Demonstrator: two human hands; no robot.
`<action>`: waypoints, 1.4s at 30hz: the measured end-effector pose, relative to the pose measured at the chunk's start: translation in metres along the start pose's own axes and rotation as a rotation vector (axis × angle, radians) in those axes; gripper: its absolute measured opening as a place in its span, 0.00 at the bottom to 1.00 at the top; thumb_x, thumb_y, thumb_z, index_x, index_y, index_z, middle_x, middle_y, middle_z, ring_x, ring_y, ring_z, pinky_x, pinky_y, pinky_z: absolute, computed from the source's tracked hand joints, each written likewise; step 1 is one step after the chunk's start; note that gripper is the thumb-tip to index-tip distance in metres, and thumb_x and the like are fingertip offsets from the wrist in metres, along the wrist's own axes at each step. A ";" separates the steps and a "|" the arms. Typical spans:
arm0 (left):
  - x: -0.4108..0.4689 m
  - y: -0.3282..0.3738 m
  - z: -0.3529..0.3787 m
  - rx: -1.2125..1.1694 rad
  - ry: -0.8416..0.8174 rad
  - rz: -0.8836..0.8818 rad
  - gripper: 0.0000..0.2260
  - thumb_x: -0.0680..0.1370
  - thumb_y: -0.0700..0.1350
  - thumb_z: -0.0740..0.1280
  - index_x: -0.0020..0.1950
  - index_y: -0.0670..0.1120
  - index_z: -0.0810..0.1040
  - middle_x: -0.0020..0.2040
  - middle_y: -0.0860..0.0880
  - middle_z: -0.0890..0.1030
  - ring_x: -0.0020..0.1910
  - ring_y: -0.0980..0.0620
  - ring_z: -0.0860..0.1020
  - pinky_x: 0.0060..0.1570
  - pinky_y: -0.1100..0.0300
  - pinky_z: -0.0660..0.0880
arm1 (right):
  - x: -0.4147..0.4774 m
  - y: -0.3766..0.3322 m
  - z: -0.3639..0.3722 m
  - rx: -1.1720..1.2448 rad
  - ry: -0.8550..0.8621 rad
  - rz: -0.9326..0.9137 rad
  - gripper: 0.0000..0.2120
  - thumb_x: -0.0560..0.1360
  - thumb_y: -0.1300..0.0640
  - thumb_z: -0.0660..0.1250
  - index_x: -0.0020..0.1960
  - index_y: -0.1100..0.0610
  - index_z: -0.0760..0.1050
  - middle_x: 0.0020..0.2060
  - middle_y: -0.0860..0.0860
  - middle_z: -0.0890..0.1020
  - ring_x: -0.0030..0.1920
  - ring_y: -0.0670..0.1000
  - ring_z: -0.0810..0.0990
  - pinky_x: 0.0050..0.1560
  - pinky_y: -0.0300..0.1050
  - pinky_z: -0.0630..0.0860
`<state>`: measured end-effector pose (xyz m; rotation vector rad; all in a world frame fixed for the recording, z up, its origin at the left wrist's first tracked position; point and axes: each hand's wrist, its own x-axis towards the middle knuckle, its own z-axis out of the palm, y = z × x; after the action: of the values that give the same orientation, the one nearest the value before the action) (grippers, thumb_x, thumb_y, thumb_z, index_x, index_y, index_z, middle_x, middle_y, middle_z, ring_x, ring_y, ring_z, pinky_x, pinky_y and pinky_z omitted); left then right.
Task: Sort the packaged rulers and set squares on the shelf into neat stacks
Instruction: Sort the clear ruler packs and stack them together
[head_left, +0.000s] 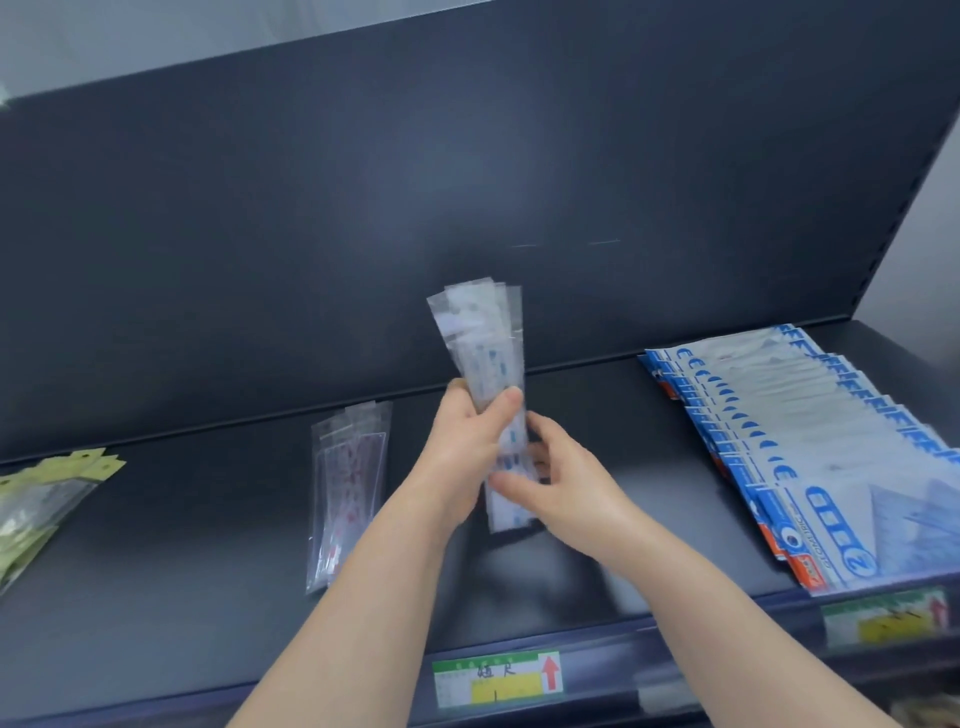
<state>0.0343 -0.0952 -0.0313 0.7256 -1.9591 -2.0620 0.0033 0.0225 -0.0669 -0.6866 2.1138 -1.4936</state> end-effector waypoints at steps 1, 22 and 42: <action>-0.002 0.001 0.002 -0.007 -0.009 0.013 0.12 0.79 0.44 0.68 0.61 0.44 0.71 0.57 0.43 0.80 0.53 0.46 0.82 0.54 0.45 0.80 | 0.002 -0.002 0.000 0.010 0.048 -0.028 0.25 0.72 0.49 0.68 0.67 0.45 0.66 0.54 0.40 0.80 0.54 0.44 0.80 0.56 0.50 0.78; 0.008 -0.032 -0.019 1.532 -0.109 0.469 0.08 0.79 0.48 0.65 0.56 0.51 0.71 0.55 0.52 0.77 0.56 0.48 0.74 0.54 0.52 0.69 | 0.018 0.032 -0.040 -0.416 0.209 -0.099 0.21 0.66 0.61 0.75 0.56 0.46 0.78 0.49 0.44 0.75 0.51 0.45 0.75 0.46 0.31 0.66; 0.004 -0.005 -0.116 1.385 0.237 0.304 0.24 0.72 0.32 0.59 0.63 0.52 0.77 0.63 0.53 0.77 0.62 0.46 0.71 0.55 0.51 0.73 | 0.039 0.001 0.000 -0.908 0.092 -0.104 0.07 0.79 0.54 0.59 0.56 0.53 0.69 0.49 0.50 0.78 0.46 0.55 0.76 0.40 0.45 0.66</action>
<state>0.0881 -0.1983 -0.0371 0.6944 -2.8711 -0.1896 -0.0265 -0.0022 -0.0712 -1.0416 2.8398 -0.5311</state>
